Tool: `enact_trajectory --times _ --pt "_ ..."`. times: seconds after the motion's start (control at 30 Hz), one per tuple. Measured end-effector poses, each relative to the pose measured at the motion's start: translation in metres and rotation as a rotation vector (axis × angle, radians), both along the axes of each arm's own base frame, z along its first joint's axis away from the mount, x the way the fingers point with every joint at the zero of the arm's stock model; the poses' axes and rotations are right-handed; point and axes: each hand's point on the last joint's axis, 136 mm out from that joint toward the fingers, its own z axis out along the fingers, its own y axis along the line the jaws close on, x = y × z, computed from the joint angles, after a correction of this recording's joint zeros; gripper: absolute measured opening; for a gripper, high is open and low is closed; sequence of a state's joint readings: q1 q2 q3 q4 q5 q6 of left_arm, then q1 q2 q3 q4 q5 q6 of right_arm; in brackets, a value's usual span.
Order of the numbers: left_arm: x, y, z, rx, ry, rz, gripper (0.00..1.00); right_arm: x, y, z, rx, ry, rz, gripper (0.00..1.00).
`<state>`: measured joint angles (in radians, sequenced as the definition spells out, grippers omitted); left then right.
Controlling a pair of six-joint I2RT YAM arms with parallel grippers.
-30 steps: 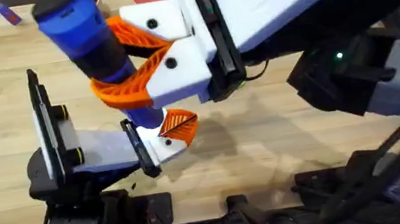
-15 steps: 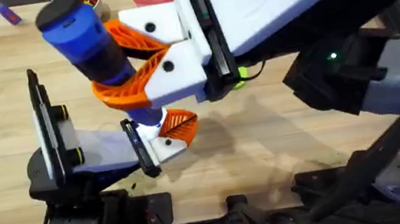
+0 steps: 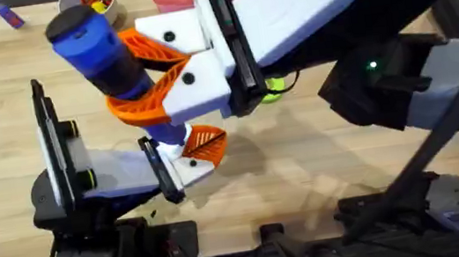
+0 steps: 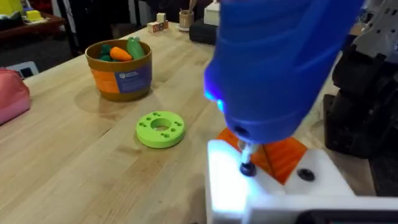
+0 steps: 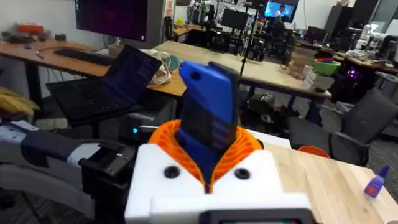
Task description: Pick up the gripper from the table and insert it into the empty holder that is missing its gripper. Then pick up a screw, insert it into the mounting hole, and use the screwdriver to tighten it. Finally, clean up the table by picking up the vegetable and placing it into the bucket.
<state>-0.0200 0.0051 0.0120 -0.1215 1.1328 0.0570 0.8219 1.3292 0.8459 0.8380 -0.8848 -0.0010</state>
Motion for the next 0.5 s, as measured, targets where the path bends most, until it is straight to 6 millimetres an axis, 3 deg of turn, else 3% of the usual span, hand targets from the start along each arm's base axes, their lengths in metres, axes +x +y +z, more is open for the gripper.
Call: enact_trajectory --times 0.5 --pt "0.0000 0.0000 0.0000 0.000 0.000 0.000 0.007 -0.0001 -0.0001 0.0002 -0.003 0.015 0.003 0.024"
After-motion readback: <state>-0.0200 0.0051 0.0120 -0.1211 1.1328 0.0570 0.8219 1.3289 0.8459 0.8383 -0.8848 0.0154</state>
